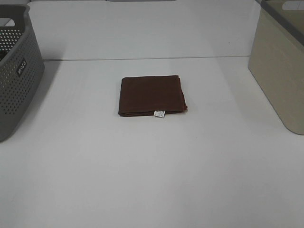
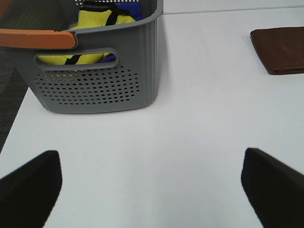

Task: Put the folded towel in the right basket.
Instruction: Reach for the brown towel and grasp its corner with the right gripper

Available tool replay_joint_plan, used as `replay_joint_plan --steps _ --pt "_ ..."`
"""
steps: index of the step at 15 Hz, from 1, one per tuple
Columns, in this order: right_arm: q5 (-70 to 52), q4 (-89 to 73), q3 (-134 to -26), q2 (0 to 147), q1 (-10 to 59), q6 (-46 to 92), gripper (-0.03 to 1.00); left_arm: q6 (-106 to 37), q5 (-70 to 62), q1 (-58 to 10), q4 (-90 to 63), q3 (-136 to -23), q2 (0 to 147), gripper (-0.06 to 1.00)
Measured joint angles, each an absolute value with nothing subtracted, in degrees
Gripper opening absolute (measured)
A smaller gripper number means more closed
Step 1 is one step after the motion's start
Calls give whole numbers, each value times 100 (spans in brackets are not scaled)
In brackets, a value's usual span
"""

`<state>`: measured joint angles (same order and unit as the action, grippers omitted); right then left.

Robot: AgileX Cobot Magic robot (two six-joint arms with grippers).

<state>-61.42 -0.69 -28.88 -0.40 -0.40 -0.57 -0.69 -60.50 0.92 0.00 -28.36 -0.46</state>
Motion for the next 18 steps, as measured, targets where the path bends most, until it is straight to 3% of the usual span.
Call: replay_joint_plan --steps 18 --pt "-6142 -69 -2888 -40 -40 -57 76 -69 -6050 92 0 -2836 -46 97"
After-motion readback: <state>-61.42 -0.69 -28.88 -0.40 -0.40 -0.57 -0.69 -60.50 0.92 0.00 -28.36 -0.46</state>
